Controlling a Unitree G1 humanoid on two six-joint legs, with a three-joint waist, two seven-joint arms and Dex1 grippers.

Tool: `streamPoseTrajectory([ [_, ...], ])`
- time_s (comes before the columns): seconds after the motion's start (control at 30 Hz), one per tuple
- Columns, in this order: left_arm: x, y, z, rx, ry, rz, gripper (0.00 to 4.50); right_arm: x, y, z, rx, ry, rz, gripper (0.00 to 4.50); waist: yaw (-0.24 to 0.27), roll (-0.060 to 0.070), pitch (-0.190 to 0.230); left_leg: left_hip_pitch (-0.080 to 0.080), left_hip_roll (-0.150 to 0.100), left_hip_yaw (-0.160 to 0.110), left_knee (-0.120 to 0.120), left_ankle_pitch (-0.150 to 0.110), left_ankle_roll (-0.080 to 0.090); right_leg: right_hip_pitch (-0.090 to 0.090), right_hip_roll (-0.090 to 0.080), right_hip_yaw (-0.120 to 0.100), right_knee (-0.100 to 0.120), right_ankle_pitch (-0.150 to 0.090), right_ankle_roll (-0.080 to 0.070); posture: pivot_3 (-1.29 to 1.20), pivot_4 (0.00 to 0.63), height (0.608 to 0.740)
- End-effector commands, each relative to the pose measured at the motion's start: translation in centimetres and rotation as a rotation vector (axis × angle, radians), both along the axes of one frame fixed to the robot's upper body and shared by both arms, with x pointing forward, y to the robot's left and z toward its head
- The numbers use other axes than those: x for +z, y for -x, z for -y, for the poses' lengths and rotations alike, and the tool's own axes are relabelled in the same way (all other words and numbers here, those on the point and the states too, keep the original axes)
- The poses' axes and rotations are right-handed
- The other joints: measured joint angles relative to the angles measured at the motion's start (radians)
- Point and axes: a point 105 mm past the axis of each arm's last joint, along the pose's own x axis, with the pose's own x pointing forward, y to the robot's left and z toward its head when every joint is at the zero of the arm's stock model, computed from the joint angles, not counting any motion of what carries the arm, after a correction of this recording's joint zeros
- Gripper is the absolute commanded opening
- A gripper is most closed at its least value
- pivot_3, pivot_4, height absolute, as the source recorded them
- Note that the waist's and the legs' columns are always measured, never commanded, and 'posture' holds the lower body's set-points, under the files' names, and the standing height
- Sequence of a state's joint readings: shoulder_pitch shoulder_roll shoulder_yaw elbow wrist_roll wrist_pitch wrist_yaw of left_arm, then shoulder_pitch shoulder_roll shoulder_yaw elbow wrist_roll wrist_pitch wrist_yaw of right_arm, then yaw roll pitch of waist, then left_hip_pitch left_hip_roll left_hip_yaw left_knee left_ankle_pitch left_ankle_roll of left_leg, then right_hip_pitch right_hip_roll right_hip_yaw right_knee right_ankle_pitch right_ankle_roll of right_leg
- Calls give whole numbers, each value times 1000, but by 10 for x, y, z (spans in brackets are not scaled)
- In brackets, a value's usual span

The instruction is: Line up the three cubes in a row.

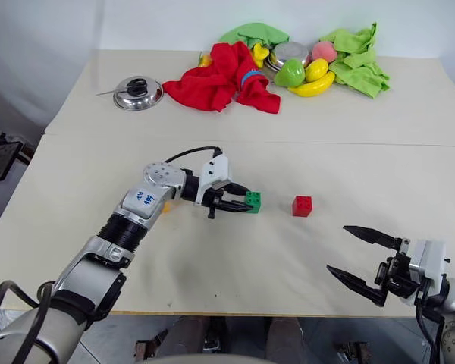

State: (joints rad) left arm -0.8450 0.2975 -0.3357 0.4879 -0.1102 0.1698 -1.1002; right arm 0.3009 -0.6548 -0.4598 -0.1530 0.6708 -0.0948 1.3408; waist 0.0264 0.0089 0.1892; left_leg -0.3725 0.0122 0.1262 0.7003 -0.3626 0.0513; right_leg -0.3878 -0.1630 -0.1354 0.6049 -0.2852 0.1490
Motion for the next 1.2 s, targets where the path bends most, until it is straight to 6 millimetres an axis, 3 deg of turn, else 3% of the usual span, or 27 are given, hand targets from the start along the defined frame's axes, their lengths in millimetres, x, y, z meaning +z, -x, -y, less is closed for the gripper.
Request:
streamPoseTrajectory([
  [0.03, 4, -2, 5, -7, 10, 28, 1466, 4, 4, 7, -21, 3, 38, 4500, 1, 0, 0, 0, 0, 0, 0, 0, 0, 0, -1, 0, 0, 0, 0, 0, 150, 740],
  [0.23, -2, 3, 7, -58, 8, 42, 1466, 6, -2, 14, -52, -31, 75, 4500, 0, 0, 0, 1, 0, -1, 0, 1, 1, 2, -2, -1, 0, 0, 1, 0, 150, 740],
  [0.43, 0, -1, 2, -42, 20, 64, 3336, 8, -9, 11, -53, -92, 123, 4500, -2, 0, 0, 0, 0, -1, 0, 1, 1, 1, -2, -1, 0, 0, 1, 0, 150, 740],
  [0.53, 16, 4, 0, -77, 71, 93, 4317, 7, -13, 8, -67, -128, 138, 4500, -1, 0, 0, 0, 0, -1, 0, 1, 1, 1, -2, -1, 0, 0, 1, 0, 150, 740],
  [0.67, 48, 13, -18, -118, 123, 162, 4444, 10, -15, -2, -21, -145, 158, 4500, -4, 0, 0, 0, 0, -1, 0, 1, 1, 1, -2, -1, 0, 0, 1, 0, 150, 740],
  [0.77, 75, 24, -43, -125, 177, 202, 4444, 17, -21, -13, 52, -156, 163, 4500, -18, 0, 0, 0, 1, 0, 0, 1, 1, 0, -2, 0, 2, 0, 1, 0, 150, 740],
  [0.9, 93, 37, -82, -106, 243, 259, 4444, 18, -24, -27, 174, -137, 107, 4500, -29, 1, -1, 1, 2, -1, 0, 1, 0, 0, -1, 0, 3, 0, 0, 0, 150, 740],
  [1.03, 75, 42, -159, 135, 247, 257, 4444, 18, -22, -51, 352, -98, 62, 4500, -37, 1, -1, 1, 2, 0, 0, 1, 0, 0, -2, 1, 3, 0, 0, 0, 150, 740],
  [1.1, 63, 45, -188, 259, 237, 249, 4444, 18, -21, -58, 398, -94, 63, 4500, -36, 1, 0, 1, 3, -1, 0, 1, 0, -1, -1, 0, 3, 0, 0, 0, 150, 740],
  [1.2, 38, 62, -240, 471, 204, 243, 4444, 15, -23, -68, 441, -101, 58, 4500, -32, 1, 0, 1, 2, -1, 0, 1, 0, -1, -2, 0, 3, 0, 0, 0, 150, 740],
])
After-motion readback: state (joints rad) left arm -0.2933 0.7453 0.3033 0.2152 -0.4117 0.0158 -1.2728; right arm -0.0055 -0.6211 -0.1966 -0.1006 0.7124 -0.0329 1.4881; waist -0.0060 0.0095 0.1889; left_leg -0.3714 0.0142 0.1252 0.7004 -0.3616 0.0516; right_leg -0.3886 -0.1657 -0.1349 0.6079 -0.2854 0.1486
